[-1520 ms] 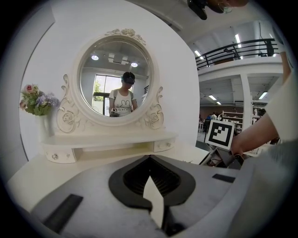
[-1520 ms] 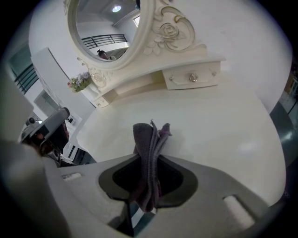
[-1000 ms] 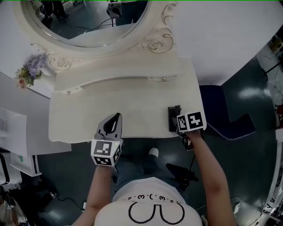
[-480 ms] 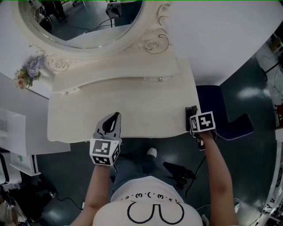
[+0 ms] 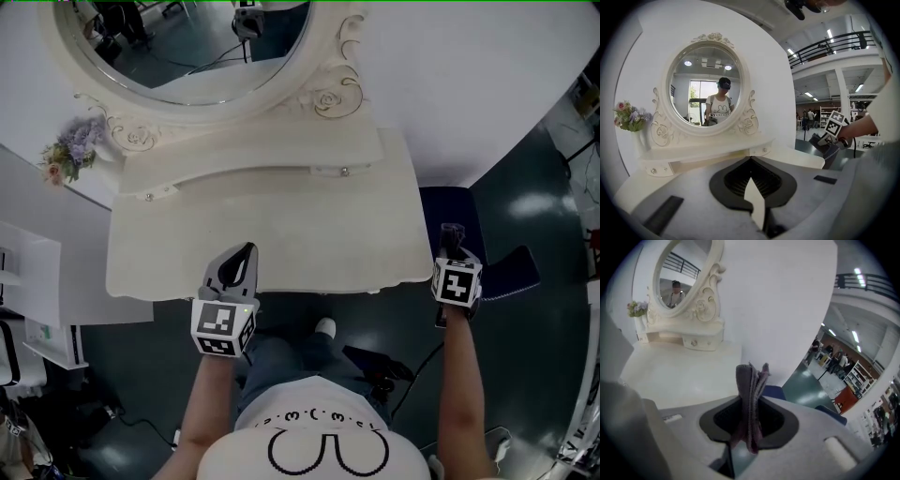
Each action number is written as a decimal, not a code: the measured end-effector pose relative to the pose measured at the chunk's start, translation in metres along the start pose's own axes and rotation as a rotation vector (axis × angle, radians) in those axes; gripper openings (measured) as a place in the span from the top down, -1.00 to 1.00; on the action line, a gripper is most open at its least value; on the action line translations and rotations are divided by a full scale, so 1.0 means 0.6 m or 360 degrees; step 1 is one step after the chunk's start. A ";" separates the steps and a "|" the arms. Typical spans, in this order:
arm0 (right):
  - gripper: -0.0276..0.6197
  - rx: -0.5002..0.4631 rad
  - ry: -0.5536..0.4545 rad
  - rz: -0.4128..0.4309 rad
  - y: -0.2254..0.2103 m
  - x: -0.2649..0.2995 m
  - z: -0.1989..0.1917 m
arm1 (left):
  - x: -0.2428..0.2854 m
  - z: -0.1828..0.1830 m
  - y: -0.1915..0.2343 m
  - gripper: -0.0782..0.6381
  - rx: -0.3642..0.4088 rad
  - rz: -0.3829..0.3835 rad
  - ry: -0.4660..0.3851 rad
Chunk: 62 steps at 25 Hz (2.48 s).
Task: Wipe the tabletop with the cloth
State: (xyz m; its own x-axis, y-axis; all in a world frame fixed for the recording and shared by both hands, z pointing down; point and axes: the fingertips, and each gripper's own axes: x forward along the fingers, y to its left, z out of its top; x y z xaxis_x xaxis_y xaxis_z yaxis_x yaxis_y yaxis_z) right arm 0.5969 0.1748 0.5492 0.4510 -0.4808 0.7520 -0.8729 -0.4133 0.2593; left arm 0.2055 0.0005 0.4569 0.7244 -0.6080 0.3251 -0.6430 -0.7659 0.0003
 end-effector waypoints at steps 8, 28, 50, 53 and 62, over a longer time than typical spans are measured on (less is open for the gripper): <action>0.63 -0.0023 -0.1092 -0.0027 0.043 -0.185 0.144 | -0.042 0.037 0.028 0.79 0.0020 0.0120 -0.0125; 0.63 -0.0267 -0.1712 0.0229 0.375 -0.430 0.350 | -0.157 0.181 0.224 0.79 0.0094 0.0293 -0.0565; 0.63 -0.0431 -0.1501 0.0963 0.953 -0.431 0.520 | -0.230 0.120 0.643 0.79 -0.0064 0.0473 -0.0513; 0.63 -0.0368 -0.1362 0.1110 1.025 -0.400 0.530 | -0.241 0.098 0.684 0.79 -0.0091 0.0490 -0.0485; 0.63 0.0194 -0.0527 0.1591 1.202 -0.287 0.541 | -0.285 0.032 0.763 0.79 -0.0206 0.0569 -0.0435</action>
State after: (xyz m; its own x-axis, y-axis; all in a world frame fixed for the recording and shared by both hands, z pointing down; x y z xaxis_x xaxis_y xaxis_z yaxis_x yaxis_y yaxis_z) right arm -0.0499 -0.2916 0.4099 -0.4177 -0.8242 0.3823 -0.8588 0.2207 -0.4624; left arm -0.2081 -0.2499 0.3831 0.4797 -0.8750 0.0655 -0.8772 -0.4766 0.0573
